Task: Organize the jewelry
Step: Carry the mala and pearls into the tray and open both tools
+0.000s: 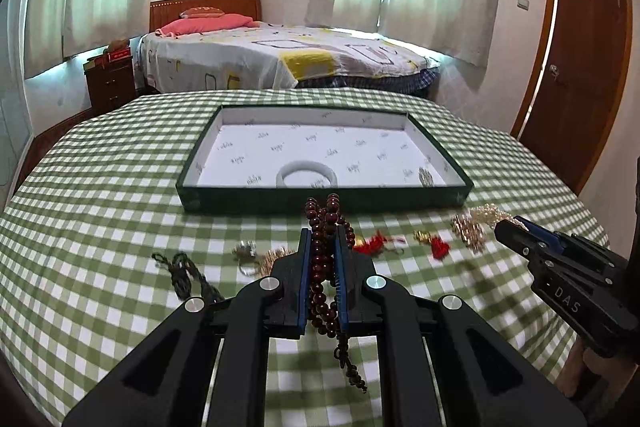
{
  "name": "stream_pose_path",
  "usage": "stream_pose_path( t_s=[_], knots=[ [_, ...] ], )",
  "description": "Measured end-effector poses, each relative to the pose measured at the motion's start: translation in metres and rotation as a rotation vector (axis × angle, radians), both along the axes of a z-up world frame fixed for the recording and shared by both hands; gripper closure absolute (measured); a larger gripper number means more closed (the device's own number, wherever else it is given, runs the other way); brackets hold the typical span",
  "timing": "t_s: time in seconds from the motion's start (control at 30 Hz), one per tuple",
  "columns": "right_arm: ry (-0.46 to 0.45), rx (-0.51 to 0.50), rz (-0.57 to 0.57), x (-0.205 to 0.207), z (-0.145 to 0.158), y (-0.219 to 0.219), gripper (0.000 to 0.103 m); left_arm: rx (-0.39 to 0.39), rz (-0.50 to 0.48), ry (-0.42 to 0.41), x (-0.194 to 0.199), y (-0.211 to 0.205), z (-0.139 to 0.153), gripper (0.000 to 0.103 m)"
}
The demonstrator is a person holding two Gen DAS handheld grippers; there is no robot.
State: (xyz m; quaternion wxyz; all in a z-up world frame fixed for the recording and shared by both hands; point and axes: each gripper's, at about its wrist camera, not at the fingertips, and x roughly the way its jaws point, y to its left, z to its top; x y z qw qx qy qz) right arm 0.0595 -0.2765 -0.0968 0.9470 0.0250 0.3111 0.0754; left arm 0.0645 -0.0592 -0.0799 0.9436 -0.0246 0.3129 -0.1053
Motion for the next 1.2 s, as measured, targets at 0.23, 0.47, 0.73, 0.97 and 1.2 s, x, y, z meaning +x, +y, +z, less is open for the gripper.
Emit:
stream_pose_path(
  t_s=[0.23,0.47,0.73,0.97,1.2],
  knots=[
    [-0.036,0.013,0.029,0.027,0.019,0.012,0.082,-0.022,0.028,-0.013,0.027,0.013,0.012,0.092],
    [-0.088,0.007,0.058,0.068,0.04,0.029,0.082,-0.043,0.064,-0.036,0.071,0.026,0.025,0.092],
    [-0.079,0.027,0.052,0.121,0.04,0.036,0.082,-0.043,0.093,-0.042,0.128,0.038,0.028,0.092],
    [0.056,0.036,0.043,0.162,0.002,0.04,0.082,-0.028,0.097,0.085,0.164,0.041,-0.009,0.092],
    [0.167,0.024,0.032,0.179,-0.027,0.042,0.082,-0.007,0.089,0.188,0.176,0.041,-0.036,0.092]
  ],
)
